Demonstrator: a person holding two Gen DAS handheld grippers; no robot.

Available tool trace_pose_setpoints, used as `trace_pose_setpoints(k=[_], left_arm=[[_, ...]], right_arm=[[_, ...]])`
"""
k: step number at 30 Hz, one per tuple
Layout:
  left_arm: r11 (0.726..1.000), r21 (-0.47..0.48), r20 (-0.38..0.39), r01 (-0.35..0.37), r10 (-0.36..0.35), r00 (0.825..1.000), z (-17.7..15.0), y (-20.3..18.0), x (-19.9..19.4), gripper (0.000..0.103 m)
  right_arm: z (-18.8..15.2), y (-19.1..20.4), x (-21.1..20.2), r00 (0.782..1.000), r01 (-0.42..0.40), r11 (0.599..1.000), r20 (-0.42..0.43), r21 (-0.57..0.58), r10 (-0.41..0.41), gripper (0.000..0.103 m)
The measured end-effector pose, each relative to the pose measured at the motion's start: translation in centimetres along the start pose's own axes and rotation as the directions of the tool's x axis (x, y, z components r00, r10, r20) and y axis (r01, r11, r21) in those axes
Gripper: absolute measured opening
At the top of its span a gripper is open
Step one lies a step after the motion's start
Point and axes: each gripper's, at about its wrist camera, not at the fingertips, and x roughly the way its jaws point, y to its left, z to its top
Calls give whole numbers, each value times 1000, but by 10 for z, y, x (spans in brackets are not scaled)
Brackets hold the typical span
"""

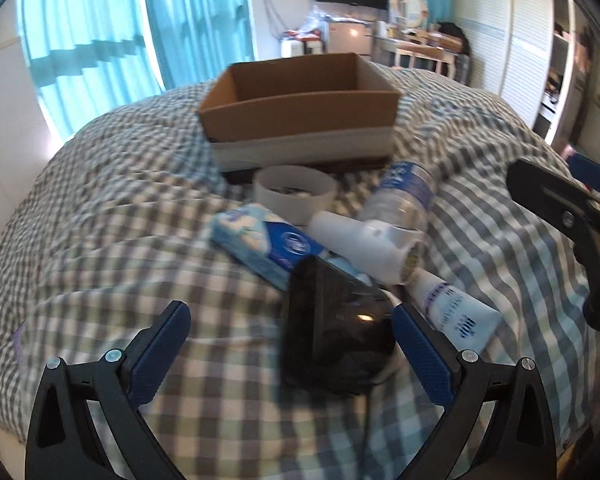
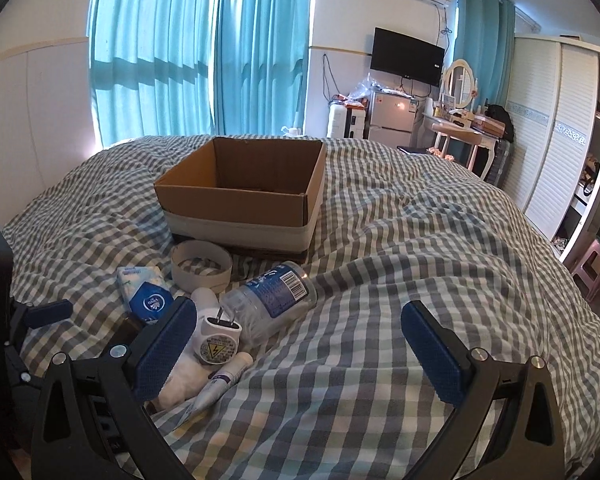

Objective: Organize objects
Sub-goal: 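Grasp the black hair dryer with the left tool while the right tool grasps the white plug adapter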

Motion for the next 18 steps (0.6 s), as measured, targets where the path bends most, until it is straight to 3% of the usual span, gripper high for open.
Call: trace_pose_setpoints(k=[3,5,11,12,13,14,18], left_arm=[[999,-1,12,51,-51,999,-1,-4,3,87],[994,-10,18,111,-111,994,-2,-4,2,64],[993,-9,28,121,-121,992,0,-6,-3,62],[994,-11,31,111,-110,993,2,-4,-5,58],[997,-16,52,80,-79,995,4,0,-11,25],[998,-23,60,63,-62,996,8,5,-16,20],[997,-61,90,51,-46,995,19,26,-28,17]], right_arm=[[-2,0,2,1000,1,1000,-7,1,-1,103],[-3,-1,4,1000,1,1000,-11,4,-1,103],[-4,0,6,1000,0,1000,-20,3,0,103],[-5,0,6,1000,-1,1000,-21,2,1,103],[-5,0,7,1000,-2,1000,-22,2,2,103],[-5,0,8,1000,-2,1000,-24,1,2,103],[-8,3,14,999,-10,1000,-47,-1,10,103]])
